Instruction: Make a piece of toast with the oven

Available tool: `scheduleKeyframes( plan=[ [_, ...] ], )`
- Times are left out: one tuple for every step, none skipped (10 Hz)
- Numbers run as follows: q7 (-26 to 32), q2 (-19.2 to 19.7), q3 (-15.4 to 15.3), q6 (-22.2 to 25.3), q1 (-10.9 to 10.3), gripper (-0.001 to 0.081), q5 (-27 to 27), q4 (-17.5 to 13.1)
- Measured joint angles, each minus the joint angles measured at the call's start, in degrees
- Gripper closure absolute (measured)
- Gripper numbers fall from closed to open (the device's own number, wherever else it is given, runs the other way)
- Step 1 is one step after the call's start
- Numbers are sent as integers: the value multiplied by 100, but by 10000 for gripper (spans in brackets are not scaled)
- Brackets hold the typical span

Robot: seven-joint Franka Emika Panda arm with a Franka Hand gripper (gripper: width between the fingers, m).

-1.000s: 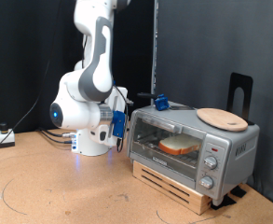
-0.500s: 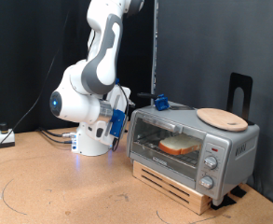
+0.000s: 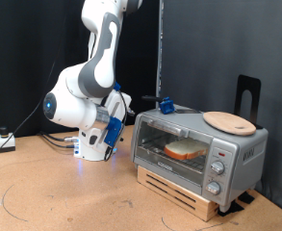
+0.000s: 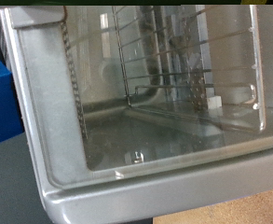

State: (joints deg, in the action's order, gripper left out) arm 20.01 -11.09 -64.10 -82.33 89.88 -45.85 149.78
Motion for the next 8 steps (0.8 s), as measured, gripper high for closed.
scheduleKeyframes(
  plan=[
    [-133,423,-25,-130,54,-1,124,-173],
    [-347,928,-14,-257,68,-1,250,-372],
    [-461,1393,17,-410,65,-1,345,-567],
    [-572,1780,79,-544,52,-1,390,-758],
    [-720,2102,161,-651,18,-1,424,-945],
    [-863,2376,246,-822,-28,-1,428,-1123],
    [-1047,2584,312,-1127,-72,-1,351,-1256],
    [-1191,2772,367,-1284,-154,-1,316,-1331]
  ],
)
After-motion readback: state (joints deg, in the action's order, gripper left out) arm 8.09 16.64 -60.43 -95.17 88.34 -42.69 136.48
